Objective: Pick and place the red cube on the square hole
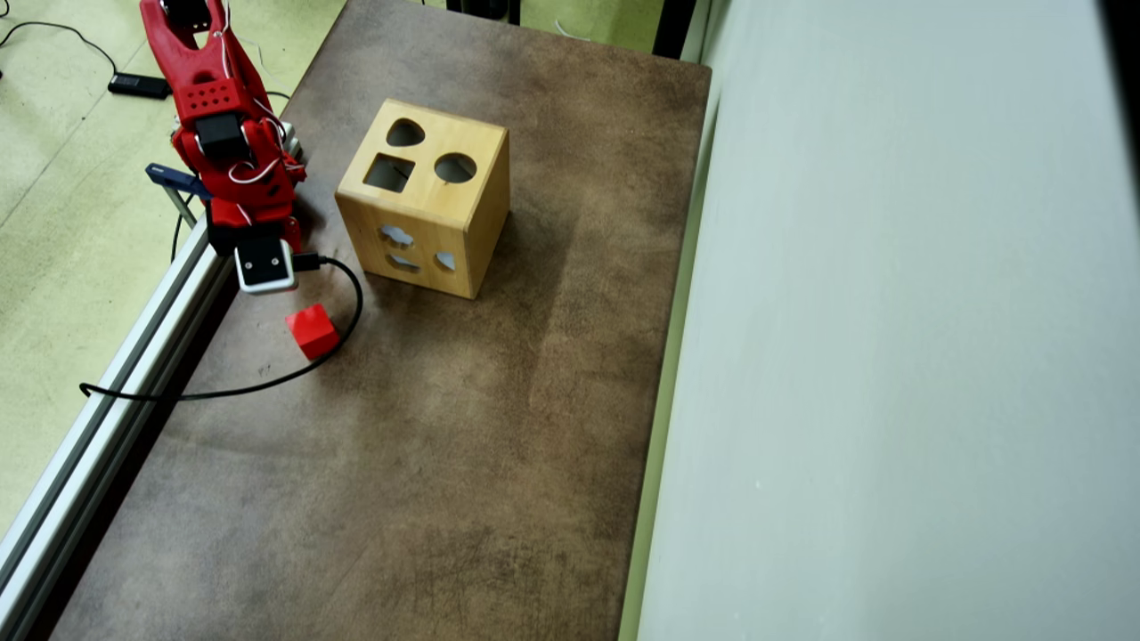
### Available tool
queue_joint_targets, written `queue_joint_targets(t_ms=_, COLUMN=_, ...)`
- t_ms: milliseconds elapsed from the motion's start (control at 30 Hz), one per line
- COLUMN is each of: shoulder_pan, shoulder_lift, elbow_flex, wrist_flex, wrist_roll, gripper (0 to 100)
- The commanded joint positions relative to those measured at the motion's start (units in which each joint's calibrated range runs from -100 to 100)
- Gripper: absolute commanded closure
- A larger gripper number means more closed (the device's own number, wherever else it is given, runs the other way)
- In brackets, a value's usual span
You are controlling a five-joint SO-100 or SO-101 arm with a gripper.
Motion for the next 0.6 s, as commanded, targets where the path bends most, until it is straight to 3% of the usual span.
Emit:
queue_joint_targets(t_ms=0, shoulder_pan=0.3, shoulder_lift=-1.5, elbow_flex=-3.1, wrist_flex=0.3, wrist_roll=-0.1, gripper=81)
queue_joint_targets(t_ms=133, shoulder_pan=0.4, shoulder_lift=-5.3, elbow_flex=-3.1, wrist_flex=0.3, wrist_roll=-0.1, gripper=63)
queue_joint_targets(t_ms=233, shoulder_pan=0.4, shoulder_lift=-5.8, elbow_flex=-3.0, wrist_flex=0.2, wrist_roll=0.2, gripper=56)
queue_joint_targets(t_ms=567, shoulder_pan=0.4, shoulder_lift=-5.6, elbow_flex=-3.0, wrist_flex=-0.6, wrist_roll=0.4, gripper=55)
